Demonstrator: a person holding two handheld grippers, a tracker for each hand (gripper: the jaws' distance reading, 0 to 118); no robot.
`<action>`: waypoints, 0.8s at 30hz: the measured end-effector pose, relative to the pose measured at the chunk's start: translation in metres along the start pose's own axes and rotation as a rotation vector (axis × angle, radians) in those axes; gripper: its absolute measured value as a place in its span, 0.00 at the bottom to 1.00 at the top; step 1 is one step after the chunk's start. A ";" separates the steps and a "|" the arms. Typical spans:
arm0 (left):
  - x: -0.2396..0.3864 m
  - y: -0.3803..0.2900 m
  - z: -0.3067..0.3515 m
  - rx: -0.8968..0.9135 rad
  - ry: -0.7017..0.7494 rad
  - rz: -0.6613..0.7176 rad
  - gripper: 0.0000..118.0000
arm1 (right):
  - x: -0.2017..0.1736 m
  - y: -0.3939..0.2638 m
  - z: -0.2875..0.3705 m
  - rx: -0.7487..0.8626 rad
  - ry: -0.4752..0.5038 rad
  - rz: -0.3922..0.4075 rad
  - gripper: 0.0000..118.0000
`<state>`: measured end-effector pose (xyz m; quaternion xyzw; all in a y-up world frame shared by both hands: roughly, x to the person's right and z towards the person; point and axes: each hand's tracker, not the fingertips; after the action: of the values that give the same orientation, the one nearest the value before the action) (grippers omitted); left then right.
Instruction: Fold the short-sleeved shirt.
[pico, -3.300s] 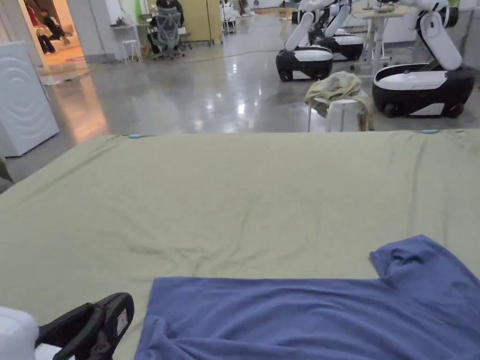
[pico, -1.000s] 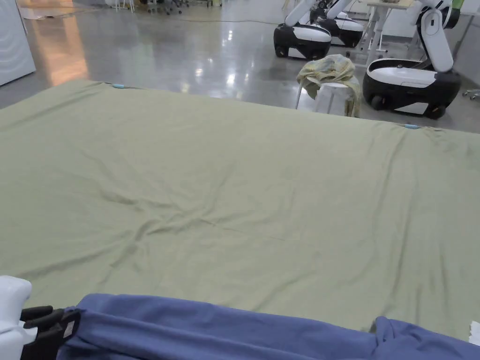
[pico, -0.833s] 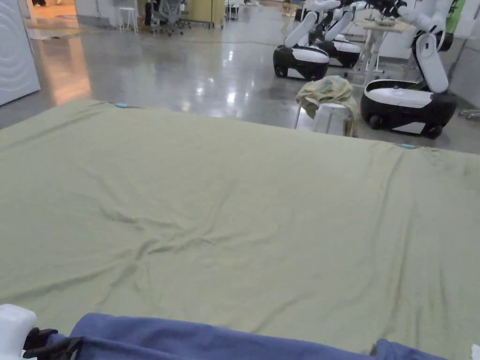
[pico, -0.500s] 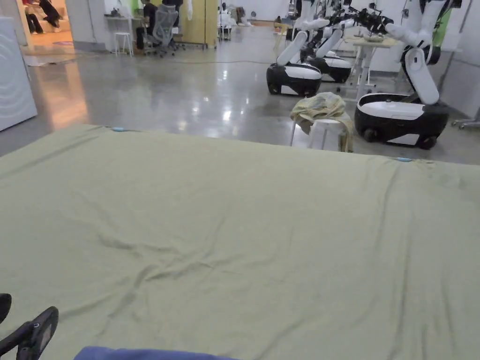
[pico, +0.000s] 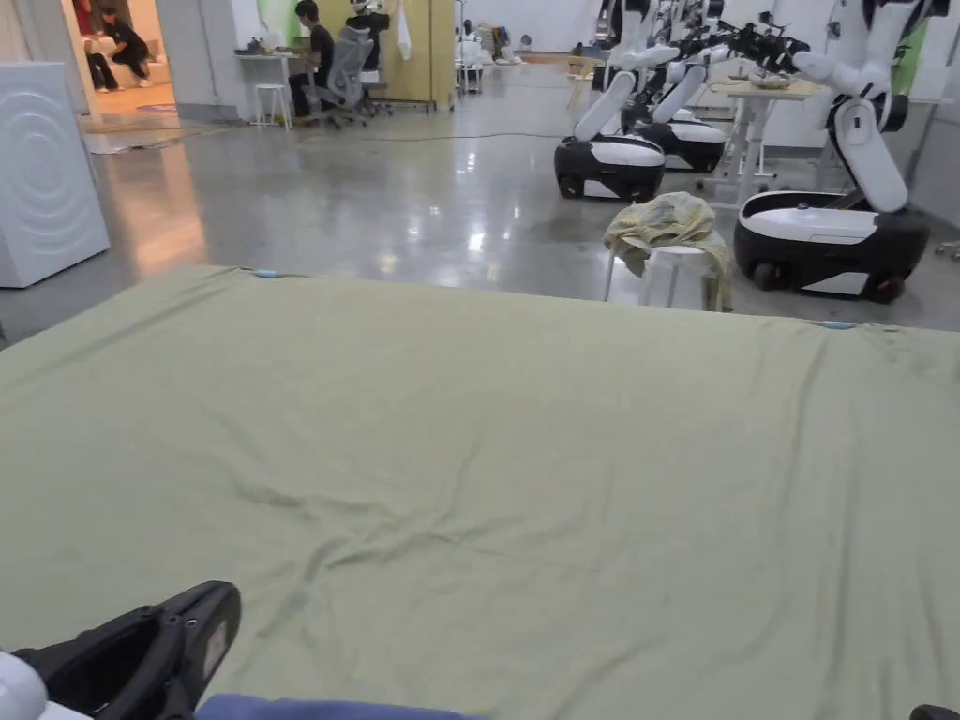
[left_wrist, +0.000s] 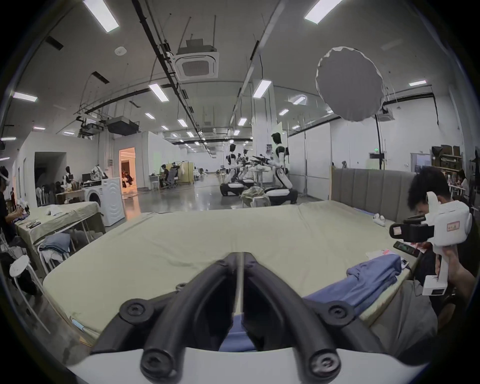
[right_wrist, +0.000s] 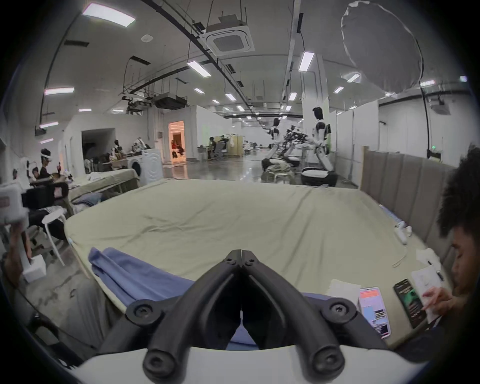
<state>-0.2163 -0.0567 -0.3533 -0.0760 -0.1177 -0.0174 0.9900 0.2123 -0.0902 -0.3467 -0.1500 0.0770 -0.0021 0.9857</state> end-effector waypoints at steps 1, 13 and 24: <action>-0.001 -0.003 0.000 0.007 -0.003 0.016 0.03 | -0.001 0.001 -0.001 -0.009 0.008 0.005 0.00; -0.133 -0.074 -0.049 -0.351 -0.281 0.748 0.38 | -0.005 0.004 0.002 -0.007 0.019 -0.001 0.00; -0.197 -0.188 -0.116 -0.595 -0.341 1.062 0.53 | 0.000 -0.009 -0.006 -0.088 0.009 -0.027 0.00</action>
<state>-0.3908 -0.2571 -0.4837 -0.3980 -0.2103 0.4565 0.7675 0.2119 -0.1006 -0.3493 -0.1944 0.0794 -0.0125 0.9776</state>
